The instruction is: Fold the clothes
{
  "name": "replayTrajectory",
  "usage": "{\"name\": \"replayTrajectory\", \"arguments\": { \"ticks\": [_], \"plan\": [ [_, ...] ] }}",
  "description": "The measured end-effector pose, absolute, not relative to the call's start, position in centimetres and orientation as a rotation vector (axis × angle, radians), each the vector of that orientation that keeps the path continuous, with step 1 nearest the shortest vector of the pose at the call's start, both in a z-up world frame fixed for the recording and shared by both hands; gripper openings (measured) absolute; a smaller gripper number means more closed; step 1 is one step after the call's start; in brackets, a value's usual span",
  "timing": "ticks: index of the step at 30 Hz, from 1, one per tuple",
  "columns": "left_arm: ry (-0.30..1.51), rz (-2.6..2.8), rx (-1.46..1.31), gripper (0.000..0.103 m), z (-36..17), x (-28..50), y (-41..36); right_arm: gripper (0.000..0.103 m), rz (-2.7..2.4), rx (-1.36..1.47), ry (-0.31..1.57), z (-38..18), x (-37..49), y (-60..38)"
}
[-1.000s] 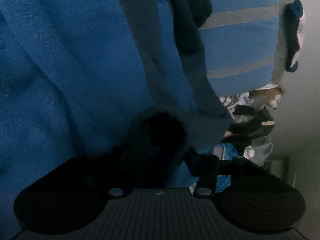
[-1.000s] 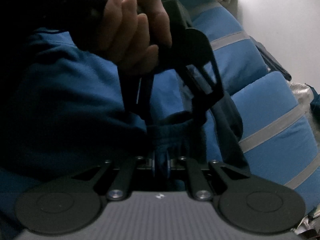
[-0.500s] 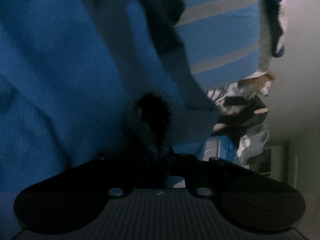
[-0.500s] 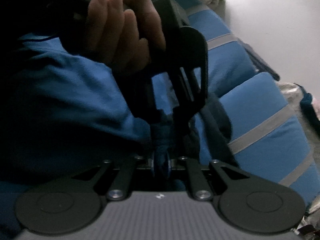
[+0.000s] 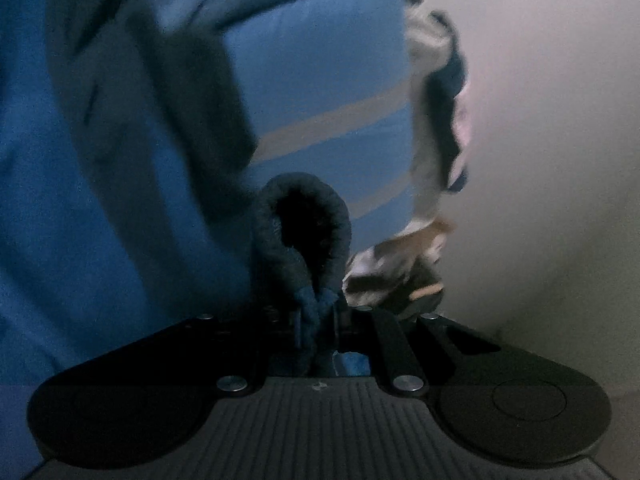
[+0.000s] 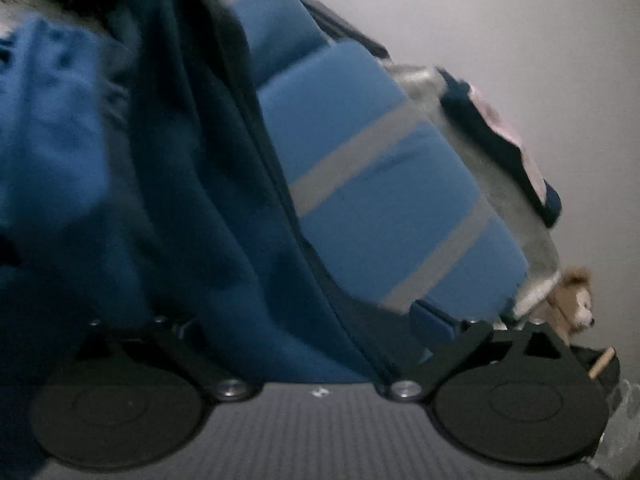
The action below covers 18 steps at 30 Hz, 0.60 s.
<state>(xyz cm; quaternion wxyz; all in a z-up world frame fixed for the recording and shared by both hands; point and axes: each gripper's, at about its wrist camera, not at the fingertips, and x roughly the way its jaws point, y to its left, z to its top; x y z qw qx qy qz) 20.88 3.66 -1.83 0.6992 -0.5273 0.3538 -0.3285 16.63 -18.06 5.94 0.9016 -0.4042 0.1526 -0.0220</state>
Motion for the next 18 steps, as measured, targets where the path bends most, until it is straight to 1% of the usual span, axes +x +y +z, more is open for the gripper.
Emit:
{"name": "replayTrajectory", "arguments": {
  "ticks": [3, 7, 10, 13, 17, 18],
  "plan": [
    [0.699, -0.722, -1.205, 0.013, -0.5, 20.9, 6.0, 0.103, -0.116, -0.823, 0.346, 5.8, 18.9, -19.5],
    [0.592, -0.682, -1.236, 0.012, 0.7, 20.8, 9.7, 0.103, -0.18, -0.719, 0.412, 6.7, 22.0, -21.9],
    [0.553, -0.633, -1.242, 0.012, 1.0, 20.9, 11.7, 0.103, -0.184, -0.54, 0.477, 8.4, 23.8, -24.6],
    [0.533, -0.582, -1.236, 0.012, 1.1, 21.2, 13.2, 0.103, -0.111, -0.276, 0.533, 10.6, 24.9, -27.5],
    [0.551, -0.515, -1.216, 0.012, 0.1, 21.8, 14.8, 0.103, -0.015, 0.087, 0.613, 12.5, 25.7, -31.0],
    [0.558, -0.498, -1.221, 0.012, -0.2, 22.0, 15.1, 0.103, 0.0, 0.117, 0.635, 12.3, 25.8, -31.2]
  ]
}}
